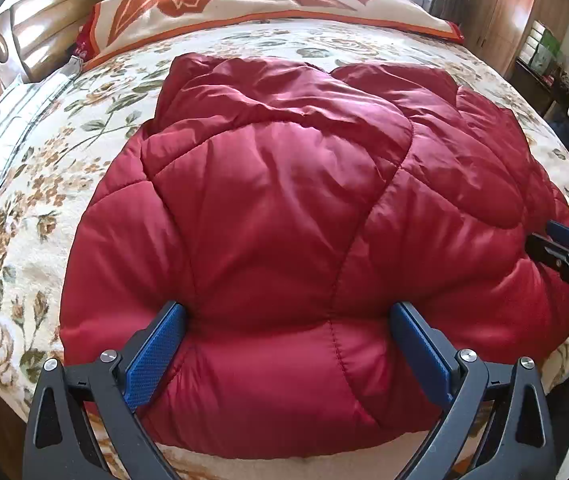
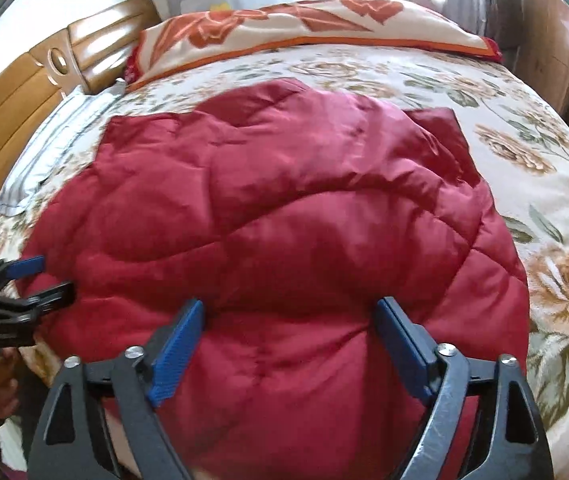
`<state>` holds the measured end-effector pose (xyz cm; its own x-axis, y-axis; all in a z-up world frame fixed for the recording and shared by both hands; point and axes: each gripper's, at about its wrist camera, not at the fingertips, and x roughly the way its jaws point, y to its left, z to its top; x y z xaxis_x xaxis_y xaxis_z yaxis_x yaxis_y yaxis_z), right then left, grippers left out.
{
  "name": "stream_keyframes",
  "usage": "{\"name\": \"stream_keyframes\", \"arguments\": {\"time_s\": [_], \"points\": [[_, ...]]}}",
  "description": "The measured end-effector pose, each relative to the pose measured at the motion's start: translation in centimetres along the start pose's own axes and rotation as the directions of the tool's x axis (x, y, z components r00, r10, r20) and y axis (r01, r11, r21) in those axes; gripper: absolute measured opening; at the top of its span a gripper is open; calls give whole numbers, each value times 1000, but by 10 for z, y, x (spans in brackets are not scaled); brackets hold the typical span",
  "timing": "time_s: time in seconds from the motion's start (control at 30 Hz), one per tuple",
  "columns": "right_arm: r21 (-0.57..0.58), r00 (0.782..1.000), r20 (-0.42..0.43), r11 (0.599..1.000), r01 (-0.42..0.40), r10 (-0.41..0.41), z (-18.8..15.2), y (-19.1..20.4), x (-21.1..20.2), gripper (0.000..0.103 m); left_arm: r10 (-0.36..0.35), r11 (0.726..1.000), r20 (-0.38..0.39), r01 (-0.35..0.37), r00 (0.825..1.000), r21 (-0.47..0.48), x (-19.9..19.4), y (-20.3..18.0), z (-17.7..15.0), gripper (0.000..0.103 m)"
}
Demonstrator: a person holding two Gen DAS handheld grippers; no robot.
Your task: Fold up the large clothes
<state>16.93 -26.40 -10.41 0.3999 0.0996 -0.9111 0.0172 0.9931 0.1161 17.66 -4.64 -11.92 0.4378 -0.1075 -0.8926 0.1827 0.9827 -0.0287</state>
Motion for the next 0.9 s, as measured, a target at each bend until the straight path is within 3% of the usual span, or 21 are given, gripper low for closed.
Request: {"name": "stream_keyframes", "arguments": {"time_s": [0.2, 0.37, 0.5, 0.67, 0.9], "points": [[16, 1000, 4, 1000, 12, -13, -2, -8, 2, 88, 16, 1000, 11, -16, 1000, -2, -11, -3, 4, 101], [34, 1000, -3, 999, -2, 2, 1, -11, -1, 88, -64, 997, 49, 66, 997, -37, -30, 0, 20, 93], [56, 1000, -3, 998, -14, 15, 6, -12, -8, 88, -67, 997, 64, 69, 996, -29, -31, -2, 39, 93], [48, 1000, 28, 999, -2, 1, 25, -11, -16, 87, -45, 998, 13, 46, 999, -40, -3, -2, 59, 93], [95, 999, -34, 995, 8, -4, 49, -37, 24, 88, -19, 995, -40, 15, 999, -99, 33, 17, 76, 96]]}}
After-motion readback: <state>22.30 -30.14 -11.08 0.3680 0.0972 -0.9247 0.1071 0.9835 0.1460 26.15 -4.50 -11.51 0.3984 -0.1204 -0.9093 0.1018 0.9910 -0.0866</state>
